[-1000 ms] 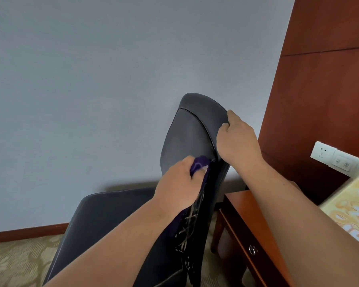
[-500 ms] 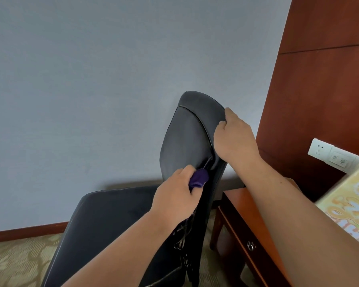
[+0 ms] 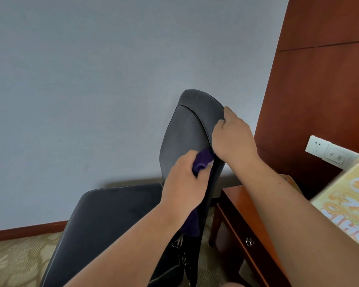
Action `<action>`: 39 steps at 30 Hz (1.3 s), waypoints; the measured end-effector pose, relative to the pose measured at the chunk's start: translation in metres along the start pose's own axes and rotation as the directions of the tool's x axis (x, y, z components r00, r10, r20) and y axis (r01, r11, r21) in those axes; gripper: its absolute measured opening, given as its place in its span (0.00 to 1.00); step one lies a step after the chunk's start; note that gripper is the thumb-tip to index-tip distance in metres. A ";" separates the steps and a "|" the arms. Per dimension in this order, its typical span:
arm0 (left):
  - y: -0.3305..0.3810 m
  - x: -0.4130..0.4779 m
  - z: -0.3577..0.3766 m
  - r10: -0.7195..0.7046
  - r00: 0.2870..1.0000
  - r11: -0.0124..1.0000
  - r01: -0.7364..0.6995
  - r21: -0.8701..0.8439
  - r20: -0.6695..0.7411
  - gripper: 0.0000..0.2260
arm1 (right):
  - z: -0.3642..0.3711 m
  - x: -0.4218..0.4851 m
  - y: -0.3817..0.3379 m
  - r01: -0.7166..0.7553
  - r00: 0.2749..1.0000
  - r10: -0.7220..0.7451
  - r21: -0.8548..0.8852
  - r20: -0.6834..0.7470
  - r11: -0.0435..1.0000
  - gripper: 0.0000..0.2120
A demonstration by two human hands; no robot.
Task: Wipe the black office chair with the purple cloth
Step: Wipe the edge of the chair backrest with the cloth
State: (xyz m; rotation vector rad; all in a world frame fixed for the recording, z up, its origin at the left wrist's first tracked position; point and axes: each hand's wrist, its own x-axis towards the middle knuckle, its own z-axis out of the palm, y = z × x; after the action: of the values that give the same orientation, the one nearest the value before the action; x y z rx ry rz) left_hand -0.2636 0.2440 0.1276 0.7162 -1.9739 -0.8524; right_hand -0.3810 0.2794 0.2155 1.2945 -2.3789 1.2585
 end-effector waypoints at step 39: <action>0.014 -0.027 -0.016 -0.339 0.940 0.888 0.335 -0.316 0.043 0.15 | -0.002 -0.016 -0.017 -0.020 1.000 0.020 0.031 0.005 0.999 0.25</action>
State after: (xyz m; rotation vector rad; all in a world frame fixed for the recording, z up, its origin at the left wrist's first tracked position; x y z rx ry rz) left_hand -0.2393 0.2680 0.1324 0.8808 -1.6632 -1.3380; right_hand -0.3589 0.2861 0.2191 1.2866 -2.3906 1.3052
